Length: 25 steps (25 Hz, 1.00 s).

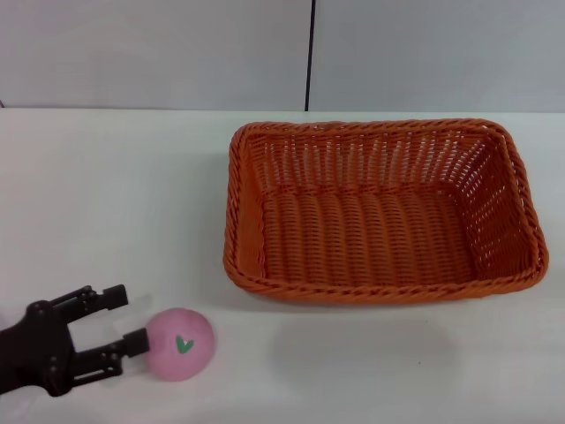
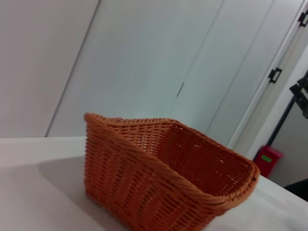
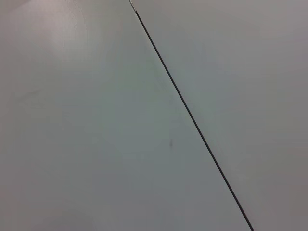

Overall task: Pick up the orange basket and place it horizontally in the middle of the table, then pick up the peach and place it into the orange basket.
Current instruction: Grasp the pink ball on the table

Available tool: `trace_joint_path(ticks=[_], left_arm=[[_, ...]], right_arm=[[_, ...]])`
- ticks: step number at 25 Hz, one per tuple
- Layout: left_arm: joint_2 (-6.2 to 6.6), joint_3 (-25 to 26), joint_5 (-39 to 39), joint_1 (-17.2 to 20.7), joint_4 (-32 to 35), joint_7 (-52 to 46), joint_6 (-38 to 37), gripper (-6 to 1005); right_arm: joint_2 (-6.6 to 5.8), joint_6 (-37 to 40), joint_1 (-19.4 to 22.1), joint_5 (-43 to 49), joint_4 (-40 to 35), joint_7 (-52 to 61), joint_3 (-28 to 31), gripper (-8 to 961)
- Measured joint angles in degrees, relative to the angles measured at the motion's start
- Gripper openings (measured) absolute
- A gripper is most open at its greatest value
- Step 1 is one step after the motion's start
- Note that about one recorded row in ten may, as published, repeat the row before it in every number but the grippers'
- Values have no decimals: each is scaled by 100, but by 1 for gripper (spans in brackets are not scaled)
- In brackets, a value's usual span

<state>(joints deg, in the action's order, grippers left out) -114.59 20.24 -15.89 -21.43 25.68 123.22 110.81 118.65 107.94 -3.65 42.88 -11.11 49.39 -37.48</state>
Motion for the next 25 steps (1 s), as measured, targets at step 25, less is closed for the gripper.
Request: trace_joint_path(ticks=[25], left_arm=[[-344, -322, 18, -21, -388, 613, -1573, 700]], right_arm=[[0, -82, 30, 6, 13, 0, 22, 549]])
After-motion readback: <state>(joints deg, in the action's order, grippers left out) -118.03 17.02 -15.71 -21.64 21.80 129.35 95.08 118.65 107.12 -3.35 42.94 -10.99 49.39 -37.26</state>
